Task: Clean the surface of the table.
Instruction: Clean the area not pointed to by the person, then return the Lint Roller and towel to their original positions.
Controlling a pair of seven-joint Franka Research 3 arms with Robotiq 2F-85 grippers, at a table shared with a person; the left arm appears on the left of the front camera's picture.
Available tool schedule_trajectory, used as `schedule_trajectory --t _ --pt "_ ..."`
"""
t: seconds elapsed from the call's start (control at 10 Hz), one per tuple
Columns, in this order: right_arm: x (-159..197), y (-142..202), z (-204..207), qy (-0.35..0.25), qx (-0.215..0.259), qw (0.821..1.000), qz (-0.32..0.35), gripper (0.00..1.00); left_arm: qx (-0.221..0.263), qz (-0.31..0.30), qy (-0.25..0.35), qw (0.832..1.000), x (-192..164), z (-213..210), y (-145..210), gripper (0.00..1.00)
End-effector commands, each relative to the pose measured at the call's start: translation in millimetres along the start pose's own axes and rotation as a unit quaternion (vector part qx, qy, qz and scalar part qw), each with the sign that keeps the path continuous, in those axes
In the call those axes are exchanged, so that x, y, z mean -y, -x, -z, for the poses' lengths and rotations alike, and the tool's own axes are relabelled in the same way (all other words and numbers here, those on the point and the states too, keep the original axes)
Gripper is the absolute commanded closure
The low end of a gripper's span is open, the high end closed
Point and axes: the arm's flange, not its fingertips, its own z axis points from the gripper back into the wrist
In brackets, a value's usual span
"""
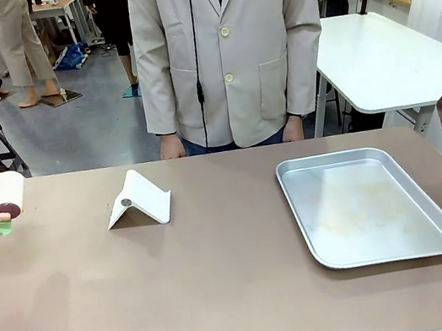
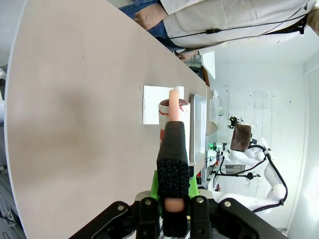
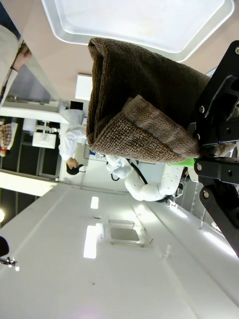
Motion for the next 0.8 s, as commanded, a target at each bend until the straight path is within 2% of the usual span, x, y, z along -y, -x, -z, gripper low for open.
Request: schedule_trajectory --t 0.0,0.7 --pt "-4.5 1.2 0.1 -0.002 -0.001 1.0 -0.004 1.0 0.002 0.002 0.0 1.0 2.9 -1.1 0.6 0.97" --pt "-4.5 1.2 0.1 -0.002 -0.001 1.0 -0.004 1.0 0.002 0.002 0.0 1.0 2.9 -1.1 0.6 0.97"
